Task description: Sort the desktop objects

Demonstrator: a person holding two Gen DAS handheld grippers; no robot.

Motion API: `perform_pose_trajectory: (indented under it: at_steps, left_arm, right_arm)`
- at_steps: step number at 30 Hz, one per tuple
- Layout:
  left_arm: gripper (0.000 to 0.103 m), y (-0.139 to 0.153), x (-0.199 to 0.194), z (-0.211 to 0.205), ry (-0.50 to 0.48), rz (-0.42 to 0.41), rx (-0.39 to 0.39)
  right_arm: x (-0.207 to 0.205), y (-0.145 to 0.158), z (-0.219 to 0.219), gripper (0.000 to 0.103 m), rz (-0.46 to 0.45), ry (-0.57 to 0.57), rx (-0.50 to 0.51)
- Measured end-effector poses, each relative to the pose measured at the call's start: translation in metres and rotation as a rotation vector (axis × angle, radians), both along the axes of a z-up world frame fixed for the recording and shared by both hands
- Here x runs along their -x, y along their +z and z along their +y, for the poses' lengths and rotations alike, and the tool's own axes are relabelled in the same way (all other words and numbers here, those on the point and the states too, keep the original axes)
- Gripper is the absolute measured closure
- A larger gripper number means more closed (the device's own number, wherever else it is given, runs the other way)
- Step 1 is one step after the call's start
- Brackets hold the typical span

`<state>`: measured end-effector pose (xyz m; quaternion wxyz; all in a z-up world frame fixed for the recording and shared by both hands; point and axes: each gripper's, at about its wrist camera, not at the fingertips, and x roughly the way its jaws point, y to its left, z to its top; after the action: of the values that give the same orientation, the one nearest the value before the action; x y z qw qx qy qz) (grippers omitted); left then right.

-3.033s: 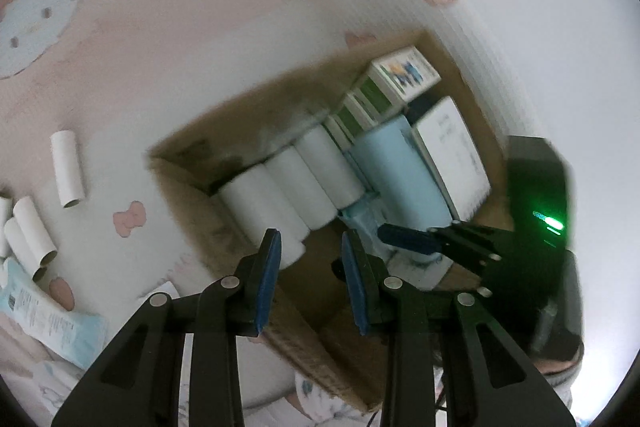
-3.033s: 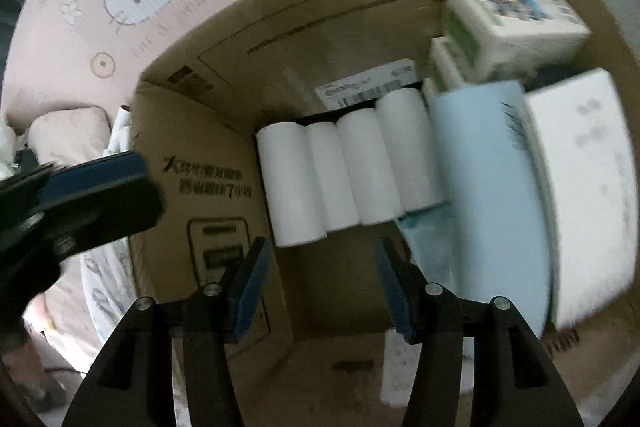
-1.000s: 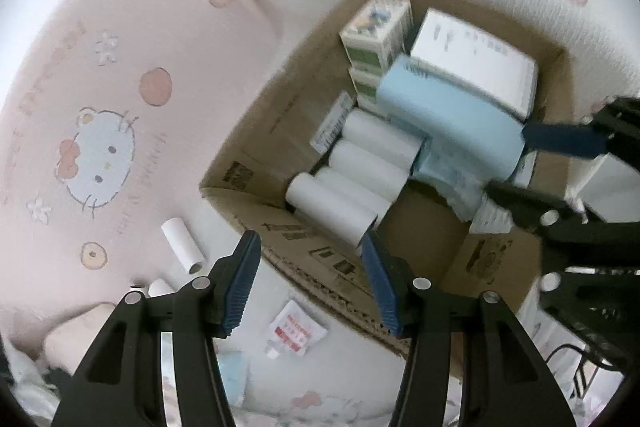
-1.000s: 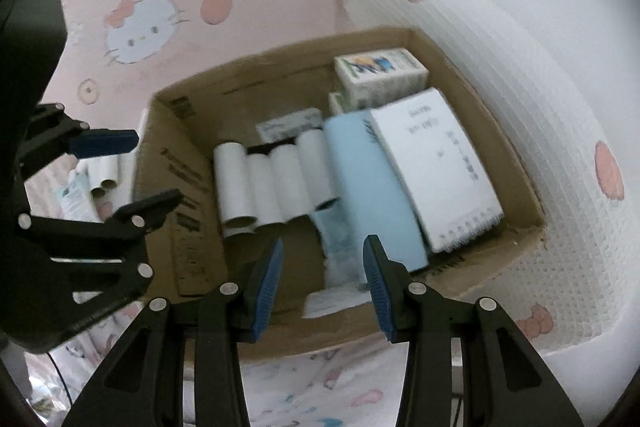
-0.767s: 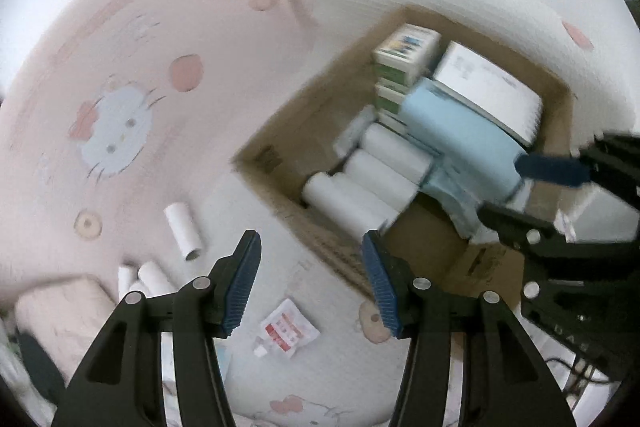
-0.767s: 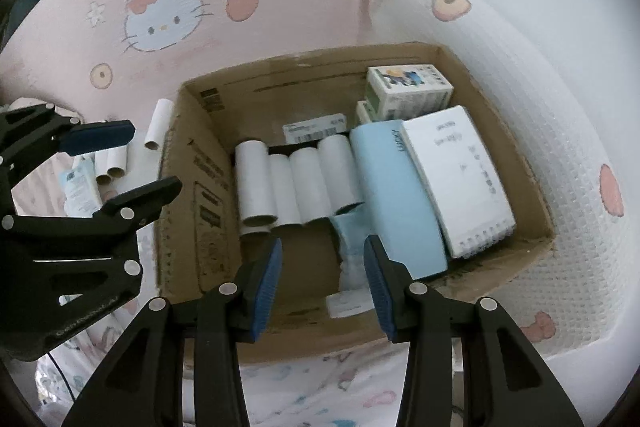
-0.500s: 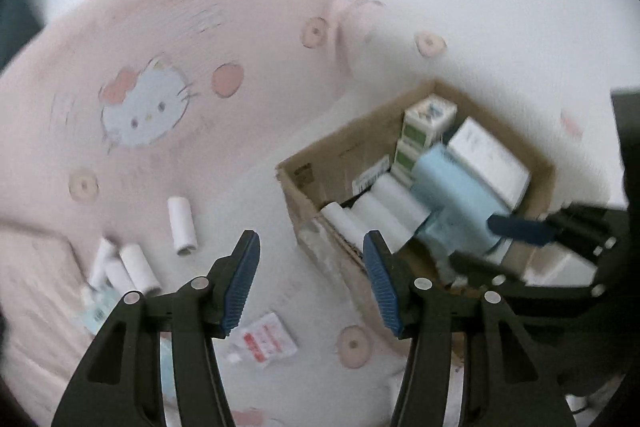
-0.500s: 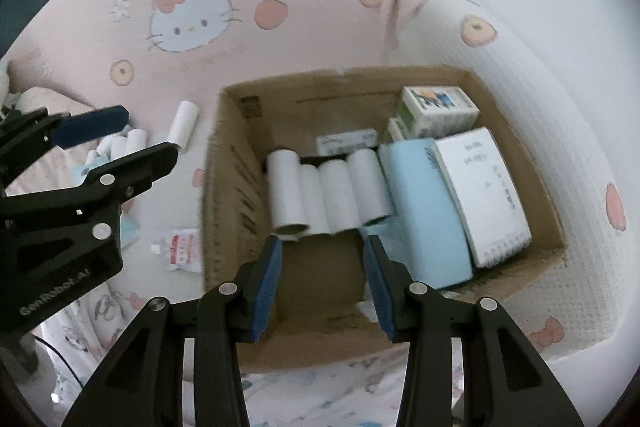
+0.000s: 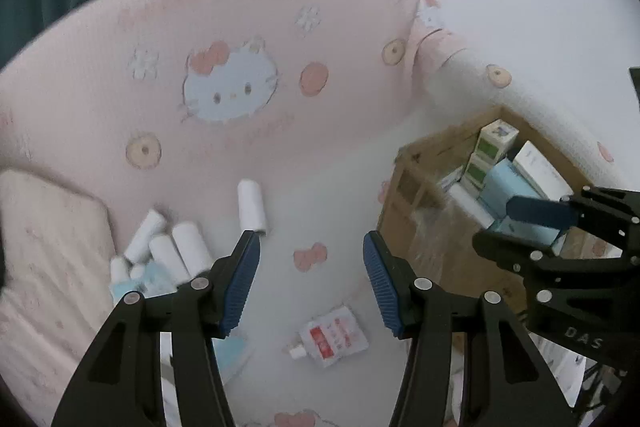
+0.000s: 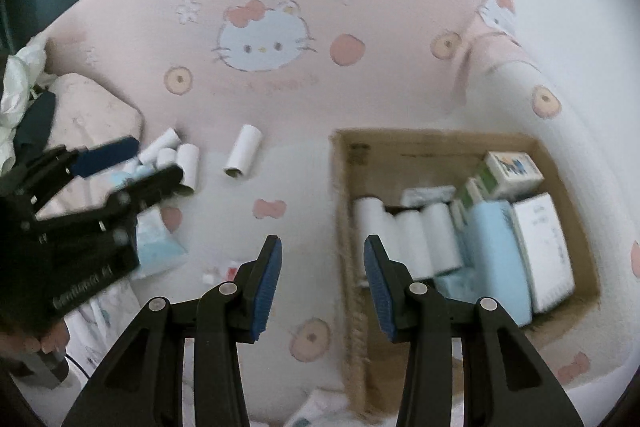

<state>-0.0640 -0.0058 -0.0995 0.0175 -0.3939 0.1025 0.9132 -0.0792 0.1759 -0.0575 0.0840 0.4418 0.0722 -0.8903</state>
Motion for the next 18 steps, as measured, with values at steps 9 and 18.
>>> perform_pose_trajectory:
  at_steps: [9,18]
  left_arm:
    - [0.045,-0.050,0.022,-0.073,0.073,-0.174,-0.267]
    - [0.045,-0.099,0.068,-0.117,0.117,-0.219,-0.228]
  right_arm:
    - [0.013,-0.014,-0.043,0.063,0.045,0.078,0.035]
    - [0.053,-0.064,-0.076,0.062,-0.050,0.097,0.019]
